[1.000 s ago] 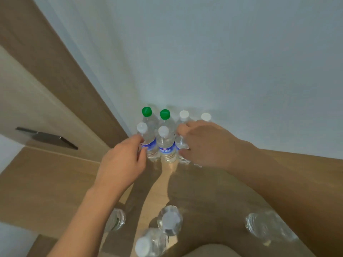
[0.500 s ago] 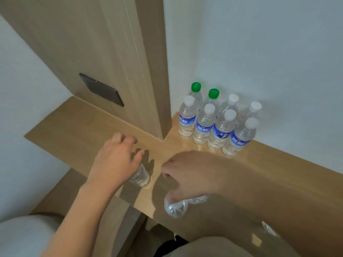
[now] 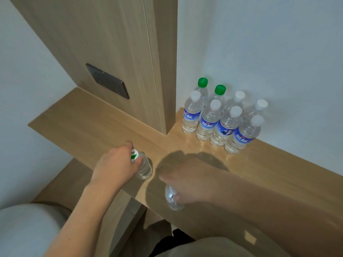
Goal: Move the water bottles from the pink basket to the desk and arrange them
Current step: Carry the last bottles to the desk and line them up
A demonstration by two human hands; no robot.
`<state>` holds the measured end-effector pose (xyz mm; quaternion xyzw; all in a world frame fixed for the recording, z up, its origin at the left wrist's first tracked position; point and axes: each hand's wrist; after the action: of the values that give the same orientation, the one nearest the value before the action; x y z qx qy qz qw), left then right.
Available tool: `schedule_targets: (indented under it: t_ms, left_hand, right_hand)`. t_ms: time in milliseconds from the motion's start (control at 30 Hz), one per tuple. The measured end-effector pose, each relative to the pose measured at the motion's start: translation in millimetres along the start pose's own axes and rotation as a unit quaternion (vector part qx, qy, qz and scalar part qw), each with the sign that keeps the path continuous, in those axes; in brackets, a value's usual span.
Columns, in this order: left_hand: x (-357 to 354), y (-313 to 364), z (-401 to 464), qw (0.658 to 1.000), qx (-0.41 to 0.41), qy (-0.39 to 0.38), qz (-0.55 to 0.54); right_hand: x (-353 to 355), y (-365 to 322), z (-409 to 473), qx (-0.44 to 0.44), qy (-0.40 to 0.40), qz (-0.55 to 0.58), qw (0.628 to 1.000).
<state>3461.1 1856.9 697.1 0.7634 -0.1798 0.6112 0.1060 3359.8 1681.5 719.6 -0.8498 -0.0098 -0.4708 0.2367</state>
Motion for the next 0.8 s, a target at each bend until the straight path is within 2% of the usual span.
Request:
schedule_targets:
  t_ms: [167, 267, 367, 500, 800]
  left_hand:
    - [2.4, 2.7, 4.4, 0.999, 0.0, 0.028, -0.025]
    - [12.2, 8.5, 10.6, 0.998, -0.018, 0.04, -0.039]
    - [25.8, 20.3, 19.0, 0.996, -0.038, 0.061, -0.046]
    - [40.5, 40.0, 36.4, 0.993, -0.062, 0.085, -0.056]
    - [45.7, 91.4, 88.5, 0.987, -0.106, 0.079, -0.093]
  right_hand:
    - [15.9, 9.0, -5.5, -0.009, 0.032, 0.036, 0.999]
    - [32.9, 22.1, -10.9, -0.046, 0.065, 0.065, 0.995]
    - [48.2, 38.6, -15.9, -0.096, 0.109, 0.105, 0.984]
    - [61.7, 62.7, -18.1, -0.113, 0.19, 0.139, 0.965]
    - [62.0, 114.5, -9.5, -0.169, 0.27, 0.085, 0.944]
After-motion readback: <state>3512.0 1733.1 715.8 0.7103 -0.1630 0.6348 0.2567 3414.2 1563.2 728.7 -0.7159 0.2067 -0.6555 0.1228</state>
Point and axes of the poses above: each hand's wrist, its own z-axis towards the middle knuckle, its own x-axis out of the back of the hand, y = z × x, and after that the axes turned 15 degrees about z, right-handed
